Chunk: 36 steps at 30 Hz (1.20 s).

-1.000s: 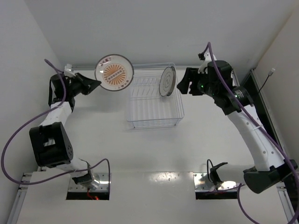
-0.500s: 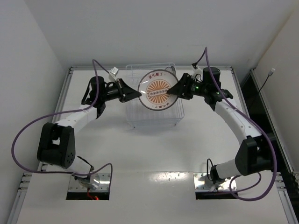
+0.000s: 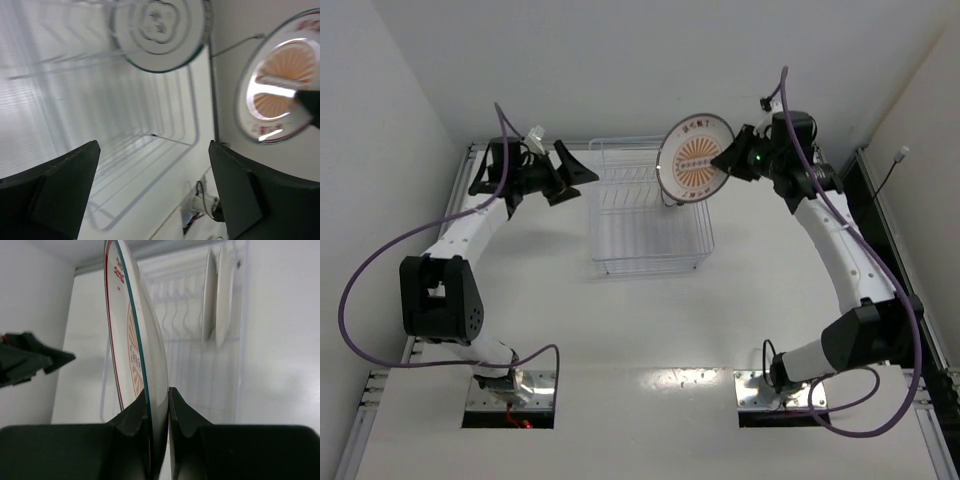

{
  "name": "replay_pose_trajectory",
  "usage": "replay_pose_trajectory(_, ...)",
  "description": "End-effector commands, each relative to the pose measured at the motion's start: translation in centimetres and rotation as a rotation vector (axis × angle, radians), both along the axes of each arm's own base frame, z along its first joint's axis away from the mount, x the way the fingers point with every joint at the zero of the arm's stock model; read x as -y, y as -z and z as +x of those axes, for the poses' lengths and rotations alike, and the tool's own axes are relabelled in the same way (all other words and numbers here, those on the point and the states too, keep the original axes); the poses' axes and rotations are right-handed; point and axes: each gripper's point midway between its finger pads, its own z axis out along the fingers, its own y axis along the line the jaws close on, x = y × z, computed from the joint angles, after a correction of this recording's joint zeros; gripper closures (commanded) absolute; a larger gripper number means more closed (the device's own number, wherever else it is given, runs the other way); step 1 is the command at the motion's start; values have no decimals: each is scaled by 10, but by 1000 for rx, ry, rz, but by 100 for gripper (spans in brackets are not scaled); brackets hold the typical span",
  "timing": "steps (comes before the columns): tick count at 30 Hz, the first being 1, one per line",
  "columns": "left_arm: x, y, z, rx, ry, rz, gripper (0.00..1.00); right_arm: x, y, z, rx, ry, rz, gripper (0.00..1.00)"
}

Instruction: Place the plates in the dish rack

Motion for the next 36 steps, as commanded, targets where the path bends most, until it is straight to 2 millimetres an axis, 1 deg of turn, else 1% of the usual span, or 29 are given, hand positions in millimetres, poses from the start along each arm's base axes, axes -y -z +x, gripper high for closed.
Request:
replay_pose_trajectory(1,-53,34,-7,-108,-90,167,10,7,-43,34,149,104,-168,100)
replay_pose_trajectory(2,-58,30,-8,-106,-101,167,9,7,-39,41,138,121,-197,100)
replay_pose_trajectory(3,-64,30,-10,-108,-114,179,7,10,-20,53,95,150,-262,100)
replay_pose_trajectory(4,-68,32,-11,-120,-123,179,7,1,-32,59,123,152,-284,100)
replay_pose_trajectory(5,-76,33,-13,-124,-134,200,7,2,-29,67,129,180,-328,100)
replay_pose_trajectory(6,-78,37,-15,-132,-139,216,6,-1,-9,77,100,171,-391,100)
replay_pose_trajectory(7,-82,35,-16,-122,-139,230,6,-8,-14,84,120,179,-411,100)
replay_pose_trajectory(8,-88,40,-19,-142,-147,244,5,-3,-10,91,118,206,-441,100)
replay_pose_trajectory(9,-89,43,-21,-150,-148,257,5,-7,-14,95,124,203,-458,100)
replay_pose_trajectory(10,-89,44,-23,-153,-142,263,5,-6,0,104,96,214,-483,100)
replay_pose_trajectory(11,-94,47,-24,-163,-151,275,4,-5,0,107,99,245,-519,100)
replay_pose_trajectory(12,-94,51,-26,-175,-149,275,4,-3,-10,113,122,265,-526,100)
replay_pose_trajectory(13,-94,51,-28,-175,-149,275,4,-2,-8,116,121,279,-557,100)
replay_pose_trajectory(14,-94,55,-29,-179,-149,275,4,-3,4,122,99,283,-576,100)
replay_pose_trajectory(15,-94,55,-29,-179,-149,275,4,-9,-1,126,118,272,-579,100)
replay_pose_trajectory(17,-93,55,-30,-178,-142,269,4,-10,8,133,112,265,-608,100)
replay_pose_trajectory(18,-93,58,-29,-188,-141,268,4,-16,24,136,89,257,-631,100)
replay_pose_trajectory(21,-90,61,-27,-199,-123,254,4,-22,41,140,74,231,-671,100)
replay_pose_trajectory(22,-90,58,-25,-190,-124,254,4,-29,47,139,69,222,-683,100)
replay_pose_trajectory(23,-90,61,-24,-200,-123,253,4,-35,50,137,76,216,-699,100)
replay_pose_trajectory(24,-90,57,-22,-188,-124,254,4,-37,53,135,72,217,-712,100)
replay_pose_trajectory(25,-90,60,-21,-197,-123,254,4,-41,60,135,68,214,-722,100)
replay_pose_trajectory(26,-91,57,-20,-188,-124,254,4,-52,69,133,63,196,-735,100)
replay_pose_trajectory(28,-91,60,-19,-197,-123,254,4,-58,76,132,64,198,-770,100)
replay_pose_trajectory(29,-89,60,-20,-196,-117,247,4,-69,81,132,63,190,-786,100)
replay_pose_trajectory(31,-89,63,-19,-206,-115,247,4,-70,82,134,62,210,-810,100)
replay_pose_trajectory(33,-89,63,-19,-206,-115,247,4,-78,99,130,38,194,-850,100)
replay_pose_trajectory(34,-89,63,-19,-206,-115,247,4,-80,97,133,45,197,-845,100)
replay_pose_trajectory(36,-89,63,-19,-206,-115,247,2,-77,108,131,7,202,-859,100)
